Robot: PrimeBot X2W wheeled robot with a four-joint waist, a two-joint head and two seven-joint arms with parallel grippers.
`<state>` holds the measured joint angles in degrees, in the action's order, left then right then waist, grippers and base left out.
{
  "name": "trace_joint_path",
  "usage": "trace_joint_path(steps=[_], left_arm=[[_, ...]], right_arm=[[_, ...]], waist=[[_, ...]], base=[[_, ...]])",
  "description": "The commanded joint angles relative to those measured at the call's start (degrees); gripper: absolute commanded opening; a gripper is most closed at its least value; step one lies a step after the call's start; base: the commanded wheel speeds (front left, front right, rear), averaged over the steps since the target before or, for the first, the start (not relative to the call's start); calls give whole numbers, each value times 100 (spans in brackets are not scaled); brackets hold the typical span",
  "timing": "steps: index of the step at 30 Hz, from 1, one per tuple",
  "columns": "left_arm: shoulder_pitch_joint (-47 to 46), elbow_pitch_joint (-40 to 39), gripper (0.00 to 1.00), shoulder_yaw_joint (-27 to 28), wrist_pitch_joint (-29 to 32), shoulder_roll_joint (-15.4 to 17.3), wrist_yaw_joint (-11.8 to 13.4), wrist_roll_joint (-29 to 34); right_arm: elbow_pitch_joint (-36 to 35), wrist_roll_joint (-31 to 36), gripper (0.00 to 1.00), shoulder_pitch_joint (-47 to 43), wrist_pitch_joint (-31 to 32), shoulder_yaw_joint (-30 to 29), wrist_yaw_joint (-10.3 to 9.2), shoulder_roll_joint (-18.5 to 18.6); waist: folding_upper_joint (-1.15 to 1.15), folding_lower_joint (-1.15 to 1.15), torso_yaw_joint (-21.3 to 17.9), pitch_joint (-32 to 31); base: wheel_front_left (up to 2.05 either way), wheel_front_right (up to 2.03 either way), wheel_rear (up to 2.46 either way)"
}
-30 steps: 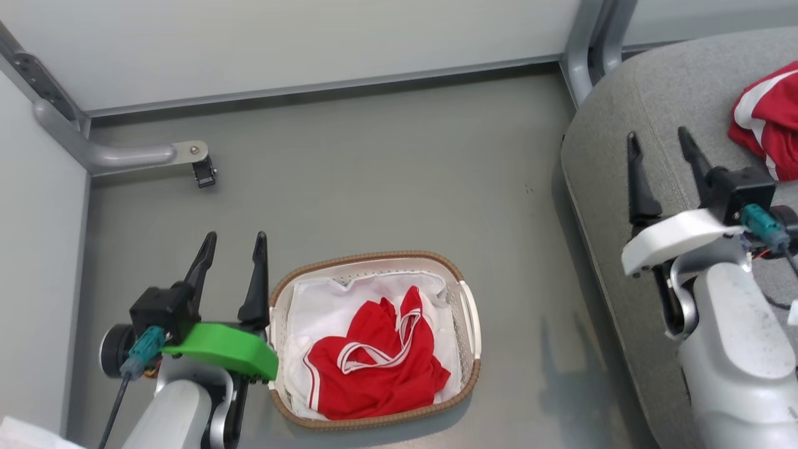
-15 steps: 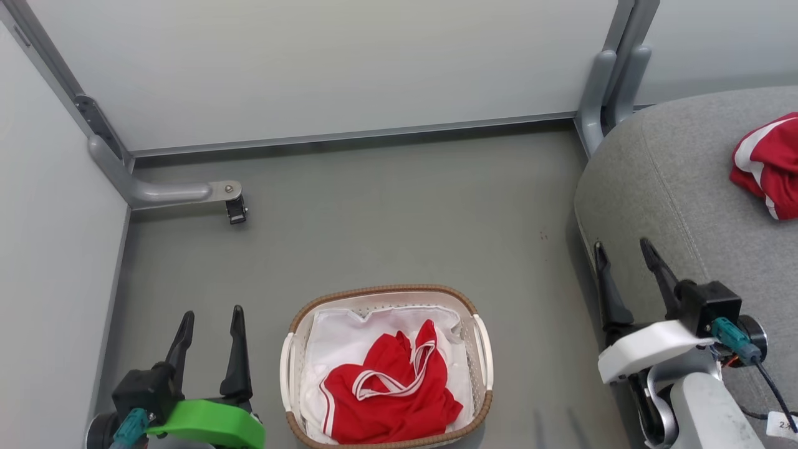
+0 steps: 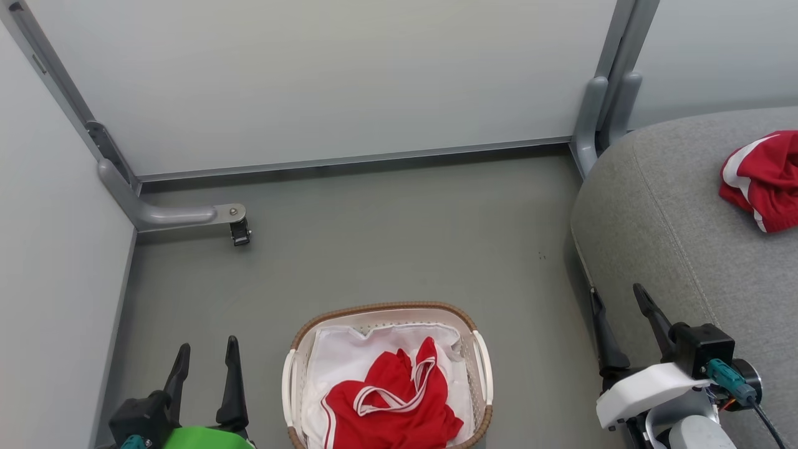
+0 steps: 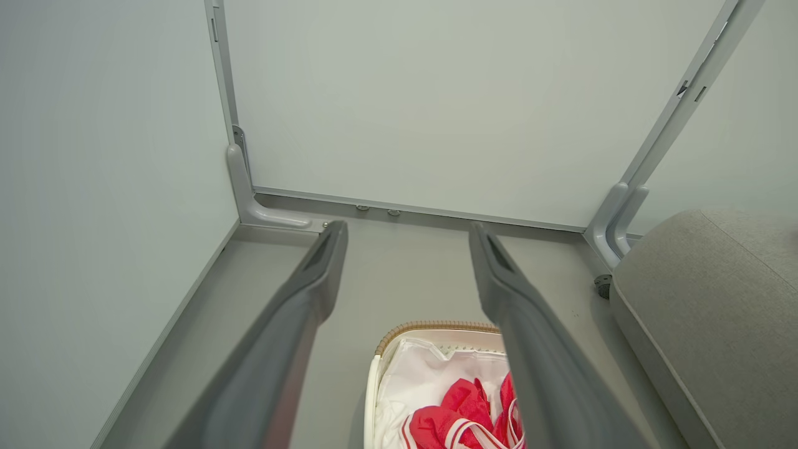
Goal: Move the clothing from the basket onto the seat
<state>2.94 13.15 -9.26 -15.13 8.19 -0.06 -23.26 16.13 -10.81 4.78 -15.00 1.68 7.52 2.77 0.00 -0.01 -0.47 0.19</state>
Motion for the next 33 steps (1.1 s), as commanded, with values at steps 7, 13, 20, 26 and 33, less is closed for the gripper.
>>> trace_joint_path(steps=[7,13,20,26,33], left_arm=[[-83,135,100,73,-3,-71,-128,130],[-119,214,100,100,-3,-119,-193,181],[-135,259,100,126,-3,-166,-254,239],[-155,281,100,143,-3,-197,-289,291],[-150,286,100,159,-3,-230,-311,339]], right_arm=[[29,31,100,-77,-28,11,-6,24],[50,51,100,-84,-28,35,-6,24],[37,-2,100,-76,-28,96,-6,24],[7,-17,100,-80,-28,113,-6,24],[36,-13,100,-35,-28,115,-6,24]], waist=[[0,1,21,-59],[0,1,21,-85],[0,1,18,-85],[0,1,25,-53],[0,1,34,-4]], base=[[0,0,0],[0,0,0],[0,0,0],[0,0,0],[0,0,0]])
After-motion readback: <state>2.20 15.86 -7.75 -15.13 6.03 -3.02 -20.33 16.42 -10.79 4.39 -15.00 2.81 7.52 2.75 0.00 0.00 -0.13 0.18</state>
